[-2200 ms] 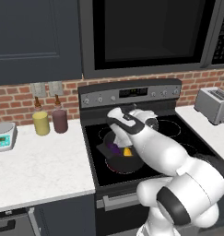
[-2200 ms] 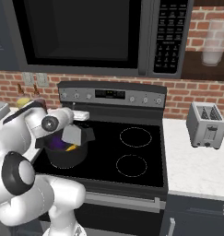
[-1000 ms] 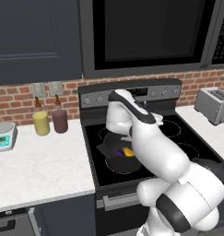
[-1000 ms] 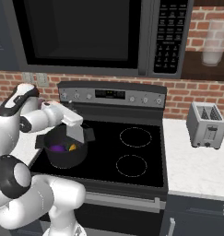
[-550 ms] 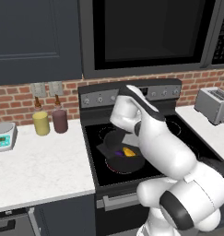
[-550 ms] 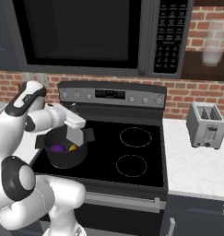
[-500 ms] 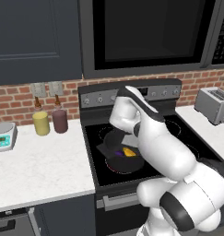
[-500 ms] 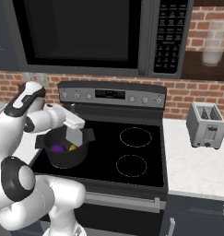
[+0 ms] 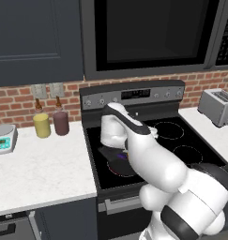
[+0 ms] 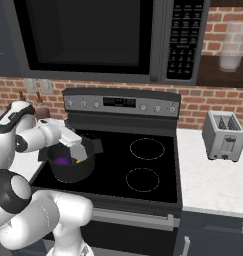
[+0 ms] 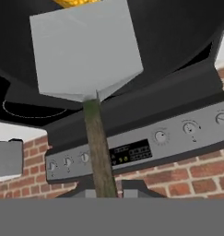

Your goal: Put the eggplant and corn in the pot. Retrieve the spatula and lightly stir the vegetables in the pot.

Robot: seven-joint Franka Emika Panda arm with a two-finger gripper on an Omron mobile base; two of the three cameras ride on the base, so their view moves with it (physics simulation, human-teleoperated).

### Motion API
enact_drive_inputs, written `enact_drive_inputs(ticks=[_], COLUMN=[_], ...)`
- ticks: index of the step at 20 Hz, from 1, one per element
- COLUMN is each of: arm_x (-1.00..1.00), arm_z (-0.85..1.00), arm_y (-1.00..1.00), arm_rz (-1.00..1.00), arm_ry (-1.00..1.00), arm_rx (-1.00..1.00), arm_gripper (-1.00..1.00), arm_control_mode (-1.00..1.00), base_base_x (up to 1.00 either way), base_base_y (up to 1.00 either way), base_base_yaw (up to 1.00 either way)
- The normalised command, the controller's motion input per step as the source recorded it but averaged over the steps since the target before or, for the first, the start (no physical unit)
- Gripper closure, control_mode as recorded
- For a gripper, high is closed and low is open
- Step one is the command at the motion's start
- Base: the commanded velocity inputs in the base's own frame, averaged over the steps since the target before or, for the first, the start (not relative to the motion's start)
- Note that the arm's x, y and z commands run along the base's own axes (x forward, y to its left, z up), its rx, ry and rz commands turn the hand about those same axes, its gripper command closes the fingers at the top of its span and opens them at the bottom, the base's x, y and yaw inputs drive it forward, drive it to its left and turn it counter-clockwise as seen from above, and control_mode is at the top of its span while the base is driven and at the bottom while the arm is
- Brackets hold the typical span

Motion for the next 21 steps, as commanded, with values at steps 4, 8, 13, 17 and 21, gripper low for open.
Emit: enact_drive_inputs(ticks=[4,8,13,17,21], arm_x=[0.08,0.12,-0.06,-0.35,-0.09], arm_z=[-0.28,-0.31,0.03,0.66,0.81], arm_y=[0.34,0.23,0.29,0.28,0.18], arm_rz=[-0.06,-0.03,-0.01,0.0,0.0], arm_ry=[0.03,0.03,0.0,-0.05,-0.04], arm_rx=[0.0,0.0,0.0,0.03,0.04], arm_gripper=[1.0,1.0,1.0,1.0,1.0], arm_control_mode=[-1.0,-1.0,-1.0,-1.0,-1.0], base_base_x=[0.0,0.0,0.0,0.0,0.0], base_base_y=[0.0,0.0,0.0,0.0,0.0], base_base_yaw=[0.0,0.0,0.0,0.0,0.0])
